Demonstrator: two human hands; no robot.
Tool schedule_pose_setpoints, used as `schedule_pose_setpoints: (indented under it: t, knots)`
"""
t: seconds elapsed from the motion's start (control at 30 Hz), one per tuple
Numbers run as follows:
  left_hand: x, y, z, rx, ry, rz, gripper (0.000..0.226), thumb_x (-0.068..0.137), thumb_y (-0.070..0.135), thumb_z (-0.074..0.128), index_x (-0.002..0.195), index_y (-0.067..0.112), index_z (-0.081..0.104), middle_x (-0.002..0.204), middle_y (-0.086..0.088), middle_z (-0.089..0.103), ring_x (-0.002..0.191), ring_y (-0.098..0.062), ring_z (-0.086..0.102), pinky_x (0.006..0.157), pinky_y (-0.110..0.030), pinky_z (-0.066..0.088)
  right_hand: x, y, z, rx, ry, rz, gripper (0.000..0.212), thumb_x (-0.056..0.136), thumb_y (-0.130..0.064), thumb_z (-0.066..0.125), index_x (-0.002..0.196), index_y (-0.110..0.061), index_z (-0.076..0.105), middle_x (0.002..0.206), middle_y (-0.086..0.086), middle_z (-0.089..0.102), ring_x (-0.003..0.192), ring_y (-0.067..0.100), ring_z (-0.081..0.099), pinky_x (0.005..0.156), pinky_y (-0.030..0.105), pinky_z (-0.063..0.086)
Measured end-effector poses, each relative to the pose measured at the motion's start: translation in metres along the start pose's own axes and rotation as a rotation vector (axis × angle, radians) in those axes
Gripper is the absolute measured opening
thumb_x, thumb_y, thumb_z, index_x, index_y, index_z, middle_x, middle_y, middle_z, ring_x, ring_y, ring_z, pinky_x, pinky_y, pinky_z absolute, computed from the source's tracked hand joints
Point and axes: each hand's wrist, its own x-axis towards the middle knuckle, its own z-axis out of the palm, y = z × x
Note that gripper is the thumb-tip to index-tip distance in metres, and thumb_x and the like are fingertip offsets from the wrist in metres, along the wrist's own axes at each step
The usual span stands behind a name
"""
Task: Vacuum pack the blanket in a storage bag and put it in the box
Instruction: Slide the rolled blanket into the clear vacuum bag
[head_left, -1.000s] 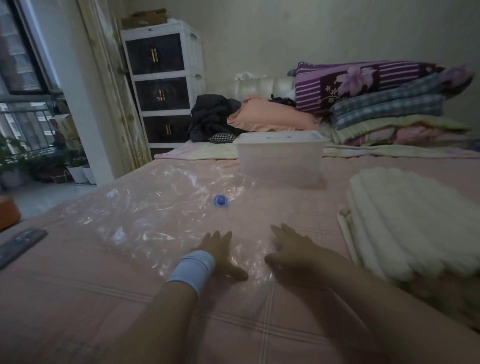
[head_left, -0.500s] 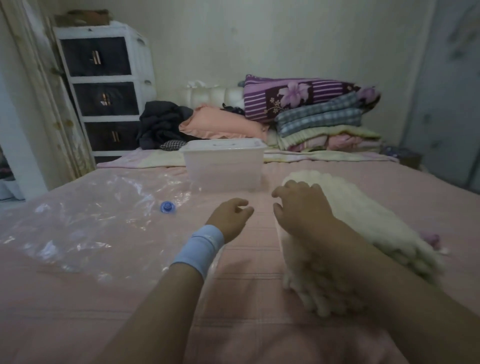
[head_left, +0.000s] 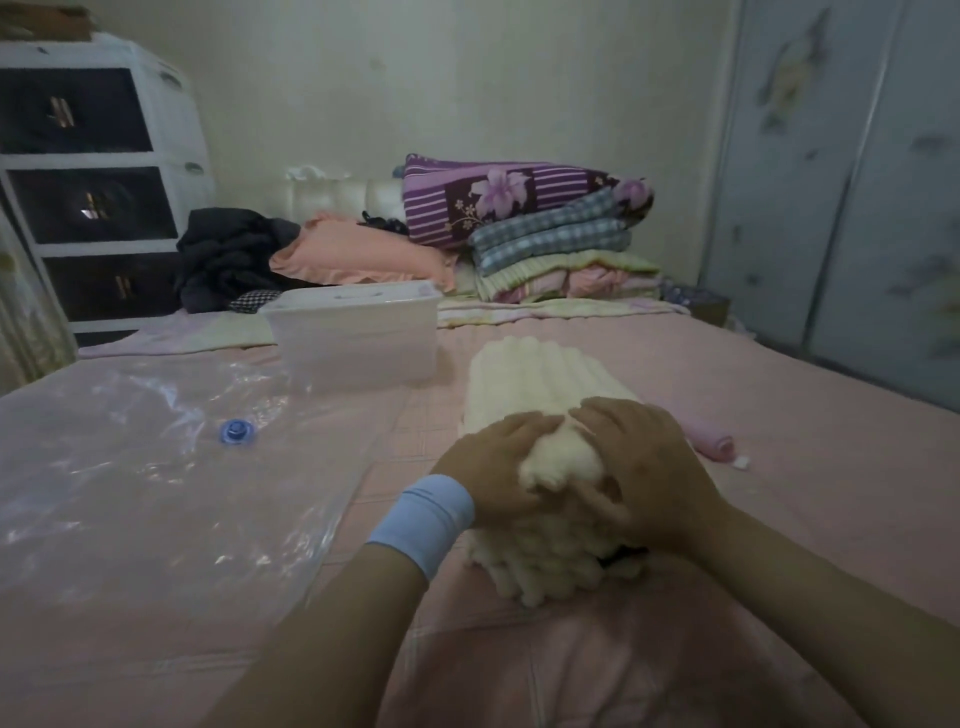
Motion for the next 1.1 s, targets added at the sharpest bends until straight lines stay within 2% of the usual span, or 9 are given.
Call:
schedule_pose_setpoints:
  t: [0.13, 0.43, 0.6, 0.67, 0.73, 0.8, 0.9, 1.0, 1.1]
  knots:
    - [-0.002, -0.012, 0.0, -0.092, -0.054, -0.1, 0.09, 0.074, 0.064, 0.066, 0.149, 0.045, 0.02, 0.158, 0.013, 0.02, 0.14, -0.019, 0.033, 0.11, -0.045, 0.035, -0.016, 0.0, -0.002, -0.16, -0.265, -0.209, 0.117, 0.069, -0.082, 0.057, 0.158, -0.012, 0.026, 0.166, 0.015, 0.017, 0.152, 0.036, 0.017, 0.116, 0.068, 0.012]
    - [-0.009, 0.015, -0.002, 0.211, 0.081, -0.037, 0.07, 0.083, 0.041, 0.064, 0.146, 0.027, 0.037, 0.157, 0.007, 0.023, 0.139, -0.021, 0.027, 0.111, -0.037, 0.032, -0.022, -0.005, 0.024, -0.415, -0.125, -0.129, 0.106, 0.075, -0.03, 0.072, 0.16, -0.034, 0.01, 0.167, 0.021, 0.004, 0.152, 0.044, 0.011, 0.106, 0.078, 0.015]
    - [-0.014, 0.015, -0.004, 0.127, 0.09, -0.146, 0.087, 0.079, 0.058, 0.054, 0.149, 0.047, 0.002, 0.142, -0.003, 0.042, 0.114, -0.032, 0.053, 0.089, -0.042, 0.048, -0.007, -0.006, 0.019, -0.288, 0.096, 0.445, 0.099, 0.085, -0.075, 0.043, 0.161, -0.025, 0.005, 0.166, 0.023, -0.002, 0.152, 0.045, 0.002, 0.108, 0.078, 0.014]
    - [-0.015, 0.007, -0.01, 0.023, 0.097, -0.238, 0.086, 0.078, 0.075, 0.046, 0.147, 0.05, 0.002, 0.14, -0.005, 0.046, 0.114, -0.035, 0.056, 0.09, -0.041, 0.047, -0.004, -0.001, 0.019, 0.041, 0.081, 0.816, 0.133, 0.069, -0.068, 0.075, 0.158, -0.028, -0.016, 0.165, 0.02, -0.018, 0.152, 0.043, -0.006, 0.11, 0.071, 0.018]
    - [-0.016, -0.001, -0.02, -0.15, 0.128, -0.327, 0.076, 0.085, 0.075, 0.039, 0.148, 0.048, 0.006, 0.14, -0.006, 0.052, 0.118, -0.036, 0.055, 0.094, -0.04, 0.043, 0.004, 0.004, 0.026, 0.567, 0.077, 1.106, 0.147, 0.059, -0.044, 0.092, 0.157, -0.025, -0.016, 0.165, 0.023, 0.004, 0.151, 0.04, 0.017, 0.113, 0.055, 0.03]
    - [-0.02, -0.013, -0.027, -0.35, 0.154, -0.405, 0.074, 0.086, 0.077, 0.031, 0.149, 0.048, 0.007, 0.141, -0.006, 0.052, 0.124, -0.035, 0.052, 0.099, -0.041, 0.038, 0.015, -0.003, 0.032, 0.826, 0.021, 1.153, 0.115, 0.053, -0.043, 0.084, 0.152, -0.017, 0.031, 0.141, 0.018, 0.056, 0.124, 0.032, 0.057, 0.1, 0.044, 0.051]
    - [-0.024, -0.031, -0.034, -0.605, 0.24, -0.392, 0.085, 0.07, 0.092, 0.029, 0.145, 0.051, 0.021, 0.149, 0.004, 0.042, 0.132, -0.027, 0.044, 0.109, -0.048, 0.035, 0.038, -0.03, 0.038, 0.911, 0.018, 0.99, 0.026, 0.074, -0.029, 0.072, 0.099, -0.026, 0.072, 0.096, -0.004, 0.074, 0.096, 0.019, 0.069, 0.081, 0.037, 0.059]
    - [-0.03, -0.044, -0.041, -1.003, 0.391, -0.417, 0.086, 0.07, 0.083, 0.054, 0.139, 0.035, 0.035, 0.141, 0.001, 0.048, 0.122, -0.02, 0.053, 0.102, -0.047, 0.046, 0.074, -0.062, 0.034, 1.178, 0.038, 0.807, 0.027, 0.091, -0.025, 0.069, 0.116, -0.035, 0.068, 0.101, -0.019, 0.069, 0.096, 0.001, 0.064, 0.075, 0.015, 0.054]
    - [-0.043, -0.066, -0.054, -1.204, 0.494, -0.54, 0.106, 0.055, 0.078, 0.069, 0.141, 0.029, 0.033, 0.133, -0.002, 0.055, 0.112, -0.022, 0.06, 0.091, -0.044, 0.053, 0.105, -0.088, 0.038, 1.324, 0.042, 0.648, 0.042, 0.09, -0.029, 0.065, 0.131, -0.036, 0.059, 0.116, -0.017, 0.069, 0.109, 0.003, 0.064, 0.093, 0.028, 0.054]
